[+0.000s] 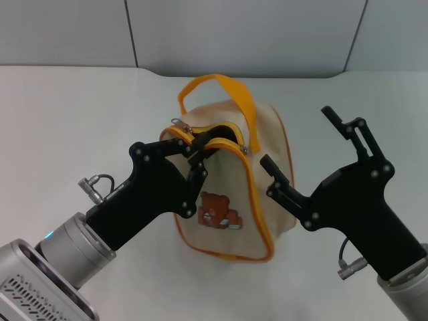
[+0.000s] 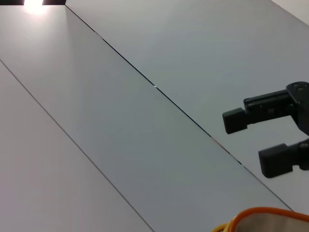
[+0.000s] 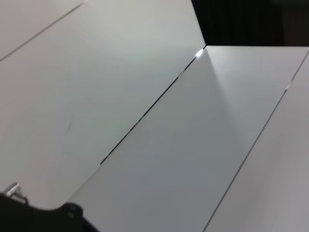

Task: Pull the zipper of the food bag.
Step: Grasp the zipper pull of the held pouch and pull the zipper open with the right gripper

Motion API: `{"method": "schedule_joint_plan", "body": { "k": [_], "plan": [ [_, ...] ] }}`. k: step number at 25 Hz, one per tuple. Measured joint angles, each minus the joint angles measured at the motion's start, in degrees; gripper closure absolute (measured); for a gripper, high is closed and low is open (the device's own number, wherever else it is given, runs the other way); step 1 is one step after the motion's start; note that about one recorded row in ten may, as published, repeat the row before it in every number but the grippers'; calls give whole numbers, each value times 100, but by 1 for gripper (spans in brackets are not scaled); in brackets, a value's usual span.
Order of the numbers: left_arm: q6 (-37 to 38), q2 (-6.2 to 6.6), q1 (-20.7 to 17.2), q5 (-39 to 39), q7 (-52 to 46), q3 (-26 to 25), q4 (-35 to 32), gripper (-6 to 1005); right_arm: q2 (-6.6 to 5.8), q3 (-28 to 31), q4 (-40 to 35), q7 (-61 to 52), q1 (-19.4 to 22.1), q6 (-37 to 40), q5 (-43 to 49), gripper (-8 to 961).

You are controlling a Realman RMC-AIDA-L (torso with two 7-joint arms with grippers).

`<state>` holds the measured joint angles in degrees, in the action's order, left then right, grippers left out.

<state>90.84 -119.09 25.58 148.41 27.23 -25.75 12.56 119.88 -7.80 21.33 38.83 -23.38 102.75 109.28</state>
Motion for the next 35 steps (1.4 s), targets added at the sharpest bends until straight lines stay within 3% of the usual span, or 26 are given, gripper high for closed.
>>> {"method": "schedule_joint_plan", "body": {
  "k": [20, 35],
  "plan": [
    [21, 0, 33, -5, 55, -43, 1, 930, 0, -14, -160, -6, -29, -1016, -3, 116],
    [23, -1, 60, 19, 54, -42, 78, 926, 0, 39, -68, 249, -209, -884, -3, 163]
  ]
}}
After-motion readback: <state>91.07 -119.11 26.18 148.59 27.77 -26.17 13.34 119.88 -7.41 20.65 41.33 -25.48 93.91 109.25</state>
